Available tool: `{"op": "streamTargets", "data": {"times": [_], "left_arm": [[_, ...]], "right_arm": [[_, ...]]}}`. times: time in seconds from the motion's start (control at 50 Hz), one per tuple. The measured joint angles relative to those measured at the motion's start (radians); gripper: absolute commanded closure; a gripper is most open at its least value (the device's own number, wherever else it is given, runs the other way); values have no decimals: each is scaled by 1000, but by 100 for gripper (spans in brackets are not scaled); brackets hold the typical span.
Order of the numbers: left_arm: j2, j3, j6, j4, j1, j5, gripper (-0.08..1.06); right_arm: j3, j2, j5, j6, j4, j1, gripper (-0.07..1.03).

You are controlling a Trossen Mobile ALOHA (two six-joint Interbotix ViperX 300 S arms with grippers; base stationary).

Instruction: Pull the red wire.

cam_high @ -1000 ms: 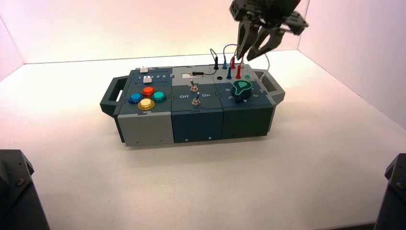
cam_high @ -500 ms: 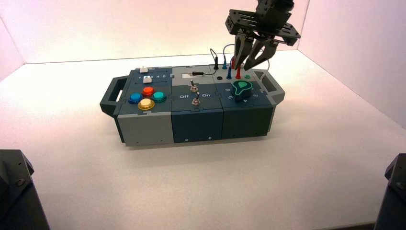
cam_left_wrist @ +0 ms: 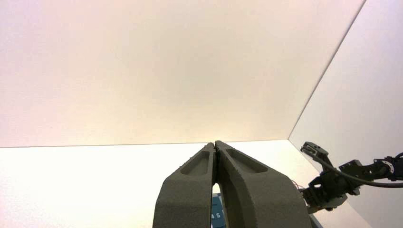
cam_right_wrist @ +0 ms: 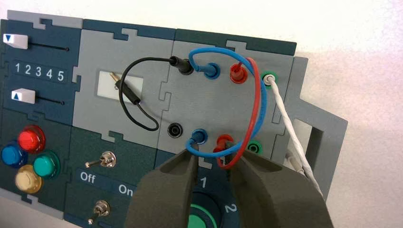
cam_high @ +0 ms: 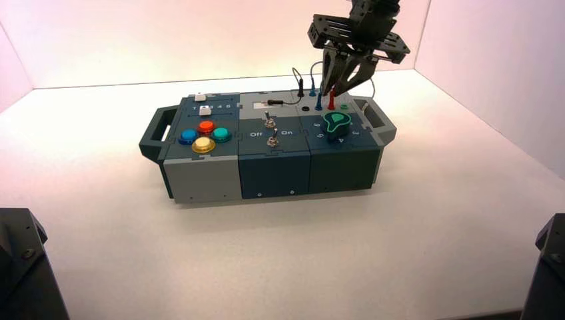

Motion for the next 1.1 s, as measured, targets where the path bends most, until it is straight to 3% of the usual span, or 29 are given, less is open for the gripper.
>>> {"op": "streamTargets", "data": {"times": [0.18, 0.34, 1.1], "left_arm": [[3, -6, 5, 2, 0, -5, 101], [17, -8, 5, 0, 0, -6, 101], [35, -18, 6, 3, -8, -14, 101]], "right_arm": [[-2, 23, -3, 0, 0, -15, 76], [-3, 35, -5, 2, 0, -17, 99], [-11, 28, 23, 2, -2, -20, 99]]}}
